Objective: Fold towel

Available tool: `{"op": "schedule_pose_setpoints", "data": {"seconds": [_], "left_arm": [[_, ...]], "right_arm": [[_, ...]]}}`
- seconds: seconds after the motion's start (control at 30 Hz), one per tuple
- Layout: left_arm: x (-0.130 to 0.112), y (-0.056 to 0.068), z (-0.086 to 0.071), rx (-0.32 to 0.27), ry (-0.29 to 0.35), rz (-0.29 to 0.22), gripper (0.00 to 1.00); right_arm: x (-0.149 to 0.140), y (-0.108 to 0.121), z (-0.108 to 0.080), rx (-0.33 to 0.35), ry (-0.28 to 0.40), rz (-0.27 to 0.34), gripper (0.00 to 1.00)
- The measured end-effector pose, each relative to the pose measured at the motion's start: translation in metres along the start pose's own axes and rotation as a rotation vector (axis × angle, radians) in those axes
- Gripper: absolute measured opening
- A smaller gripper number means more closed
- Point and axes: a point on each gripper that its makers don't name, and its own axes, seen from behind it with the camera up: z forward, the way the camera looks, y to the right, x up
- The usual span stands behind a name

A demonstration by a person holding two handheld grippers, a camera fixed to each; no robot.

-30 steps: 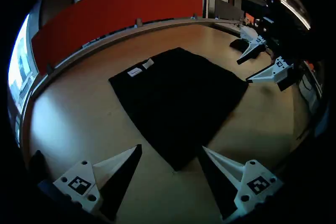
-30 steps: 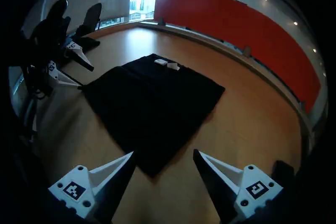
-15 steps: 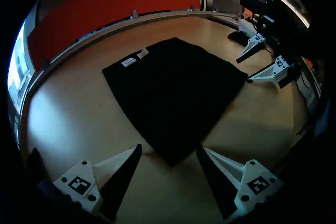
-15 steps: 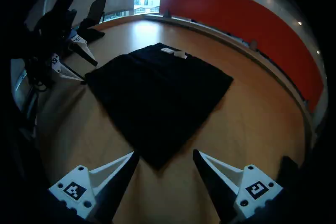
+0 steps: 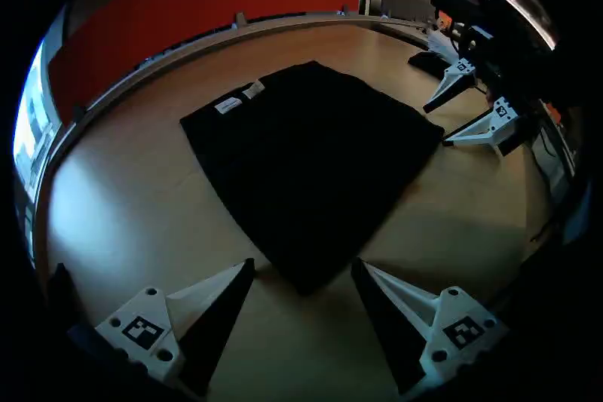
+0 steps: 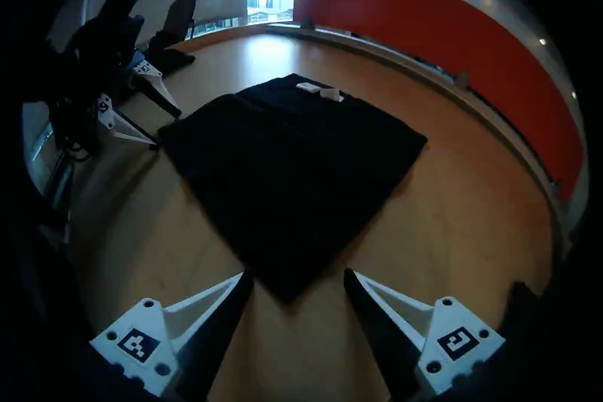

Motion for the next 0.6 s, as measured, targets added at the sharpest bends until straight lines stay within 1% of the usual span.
{"op": "schedule_pose_setpoints", "data": {"seconds": [0.2, 0.3, 0.53, 0.6], "left_arm": [[0.0003, 0.0007, 0.0006, 0.002, -0.007, -0.002, 0.95], [0.0003, 0.0006, 0.0009, 0.004, -0.010, -0.001, 0.95], [-0.0001, -0.0001, 0.0013, 0.008, -0.022, -0.007, 0.93], [-0.0002, -0.0001, 0.0014, 0.008, -0.026, -0.009, 0.91]], "right_arm": [[-0.0013, -0.0031, 0.0016, 0.027, 0.004, 0.025, 0.83], [-0.0022, -0.0035, 0.0011, 0.025, 0.009, 0.030, 0.79], [-0.0011, -0.0077, 0.0021, 0.032, 0.009, 0.025, 0.66], [-0.0011, -0.0080, 0.0024, 0.033, 0.009, 0.024, 0.63]]}}
